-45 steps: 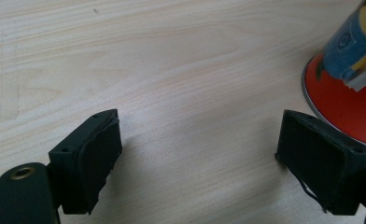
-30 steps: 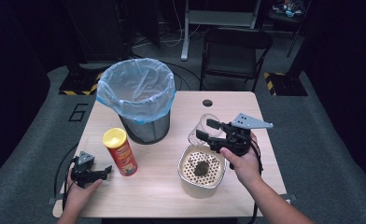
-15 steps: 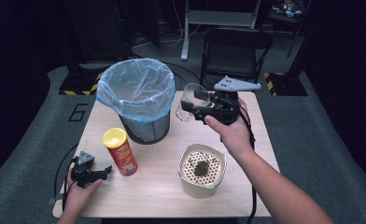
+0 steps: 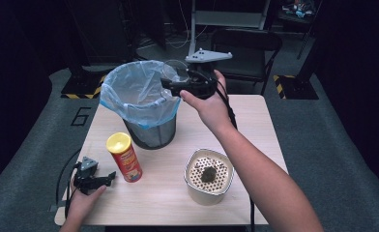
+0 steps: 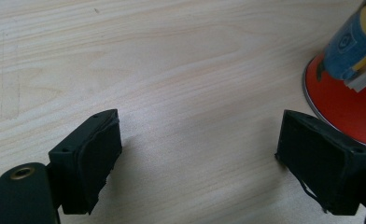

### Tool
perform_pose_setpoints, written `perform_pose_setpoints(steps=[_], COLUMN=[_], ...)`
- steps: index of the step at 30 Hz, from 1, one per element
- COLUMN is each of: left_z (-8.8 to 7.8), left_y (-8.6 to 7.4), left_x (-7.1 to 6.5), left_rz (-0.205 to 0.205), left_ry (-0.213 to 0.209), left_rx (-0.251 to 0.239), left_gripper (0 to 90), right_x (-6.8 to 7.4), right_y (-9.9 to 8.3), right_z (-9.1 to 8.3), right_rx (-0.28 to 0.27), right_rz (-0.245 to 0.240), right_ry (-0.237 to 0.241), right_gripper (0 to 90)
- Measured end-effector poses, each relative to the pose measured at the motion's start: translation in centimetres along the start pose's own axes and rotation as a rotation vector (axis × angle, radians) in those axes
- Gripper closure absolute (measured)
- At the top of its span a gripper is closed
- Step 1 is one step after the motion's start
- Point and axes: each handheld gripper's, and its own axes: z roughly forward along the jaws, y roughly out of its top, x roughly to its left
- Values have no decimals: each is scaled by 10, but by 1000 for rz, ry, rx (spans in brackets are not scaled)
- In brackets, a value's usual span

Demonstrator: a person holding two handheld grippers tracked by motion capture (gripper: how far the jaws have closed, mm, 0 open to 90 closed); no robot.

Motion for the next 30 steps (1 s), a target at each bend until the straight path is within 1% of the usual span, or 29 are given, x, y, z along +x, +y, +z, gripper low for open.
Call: perform_pose_setpoints(steps=[2, 3, 4, 6, 7, 8, 9, 11, 12, 13, 14, 15, 16, 17, 18, 19, 20, 22, 24, 25, 26, 28, 29, 30], left_z=[0, 0, 0, 0, 0, 0, 0, 0, 0, 0, 0, 0, 0, 0, 0, 0, 0, 0, 0, 0, 0, 0, 0, 0], left_y=[0, 0, 0, 0, 0, 0, 0, -1, -1, -1, -1, -1, -1, 0, 0, 0, 0, 0, 0, 0, 0, 0, 0, 0], left_x=[0, -1, -1, -1, -1, -1, -1, -1, -1, -1, -1, -1, -1, -1, -1, -1, -1, -1, -1, -1, -1, -1, 0, -1], left_rz=[0, -9, -7, -11, -9, -9, -8, -13, -12, -15, -15, -13, -13, -11, -11, -10, -11, -7, -5, -6, -6, -4, 10, 6], left_ry=[-1, -5, -5, -6, -7, -7, -6, -6, -6, -7, -7, -7, -7, -7, -7, -7, -7, -6, -8, -9, -9, -15, -13, -15], left_rx=[0, 1, 1, 0, 0, 0, 0, -1, -1, 1, 1, 1, 1, 3, 3, 3, 2, 1, 0, 0, 0, 3, 5, 7], left_gripper=[133, 133, 133, 133, 133, 133, 133, 133, 133, 133, 133, 133, 133, 132, 131, 131, 131, 131, 130, 131, 130, 119, 119, 115], right_x=[0, 0, -1, 0, 0, 0, 0, -1, -1, -1, -1, -1, -1, -2, -2, -2, -2, -2, -3, -4, -5, -6, -6, -9], right_y=[3, 5, 6, 9, 9, 9, 10, 10, 10, 9, 9, 8, 8, 6, 6, 4, 4, 3, 2, 2, 1, 1, 0, -2], right_z=[9, 14, 21, 34, 39, 39, 48, 51, 56, 62, 62, 69, 69, 76, 76, 82, 82, 88, 92, 95, 98, 99, 101, 106], right_rx=[4, 2, 5, 17, 21, 21, 31, 35, 36, 44, 44, 52, 52, 62, 62, 69, 69, 77, 71, 78, 82, 88, 95, 102], right_rz=[3, 13, -2, 2, 3, 3, -24, -30, -37, -33, -33, -39, -39, -41, -41, -40, -40, -39, -48, -35, -43, -37, -36, -32], right_ry=[-4, -10, -9, -15, -19, -19, -30, -30, -29, -32, -32, -38, -38, -32, -32, -36, -36, -39, -42, -46, -52, -57, -60, -64], right_gripper=[352, 352, 352, 349, 347, 347, 345, 345, 345, 345, 345, 345, 345, 345, 345, 343, 343, 341, 339, 338, 337, 337, 336, 330])
